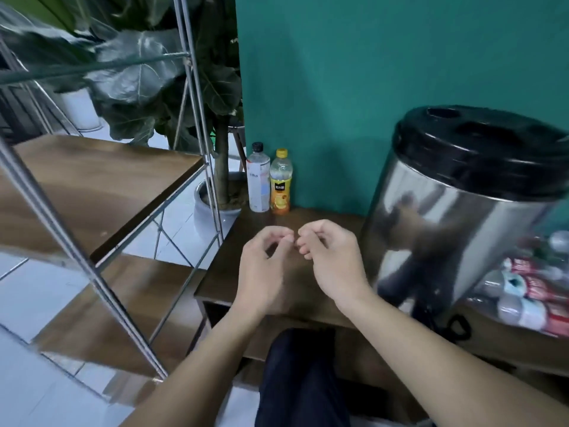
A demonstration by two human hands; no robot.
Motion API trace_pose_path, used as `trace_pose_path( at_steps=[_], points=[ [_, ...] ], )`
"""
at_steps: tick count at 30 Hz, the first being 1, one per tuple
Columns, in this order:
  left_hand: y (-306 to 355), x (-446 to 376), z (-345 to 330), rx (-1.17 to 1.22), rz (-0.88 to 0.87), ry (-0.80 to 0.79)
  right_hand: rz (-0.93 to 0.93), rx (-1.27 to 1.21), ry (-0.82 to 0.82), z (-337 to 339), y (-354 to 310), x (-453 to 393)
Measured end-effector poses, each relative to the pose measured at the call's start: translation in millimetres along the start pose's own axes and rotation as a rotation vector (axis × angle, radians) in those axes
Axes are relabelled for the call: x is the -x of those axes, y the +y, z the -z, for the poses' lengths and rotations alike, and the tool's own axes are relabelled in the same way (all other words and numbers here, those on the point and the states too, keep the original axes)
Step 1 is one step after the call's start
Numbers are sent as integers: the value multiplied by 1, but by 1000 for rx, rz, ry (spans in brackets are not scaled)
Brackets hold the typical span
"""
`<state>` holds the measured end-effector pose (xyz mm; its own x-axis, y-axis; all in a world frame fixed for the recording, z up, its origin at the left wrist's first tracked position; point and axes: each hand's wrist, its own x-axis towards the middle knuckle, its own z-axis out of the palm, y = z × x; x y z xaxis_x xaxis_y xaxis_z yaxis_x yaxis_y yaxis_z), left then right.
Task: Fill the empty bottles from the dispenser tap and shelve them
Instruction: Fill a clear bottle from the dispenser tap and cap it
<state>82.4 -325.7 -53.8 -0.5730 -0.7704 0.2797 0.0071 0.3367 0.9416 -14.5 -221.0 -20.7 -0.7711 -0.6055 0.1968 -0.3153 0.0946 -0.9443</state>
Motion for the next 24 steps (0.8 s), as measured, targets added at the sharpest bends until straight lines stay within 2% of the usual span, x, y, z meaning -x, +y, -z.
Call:
trace_pose_path(
  at_steps=[4,12,19,24],
  points=[
    [45,70,-18,84,-50,-118,109,40,-40,72,-26,78],
    [90,159,-118,248,-59,-322,143,118,112,205,-13,168],
    [129,184,-229,295,-102,-494,41,77,321,305,19,177],
    [132,166,-332,220,-26,-573,-60,89,452,375,61,149]
  ],
)
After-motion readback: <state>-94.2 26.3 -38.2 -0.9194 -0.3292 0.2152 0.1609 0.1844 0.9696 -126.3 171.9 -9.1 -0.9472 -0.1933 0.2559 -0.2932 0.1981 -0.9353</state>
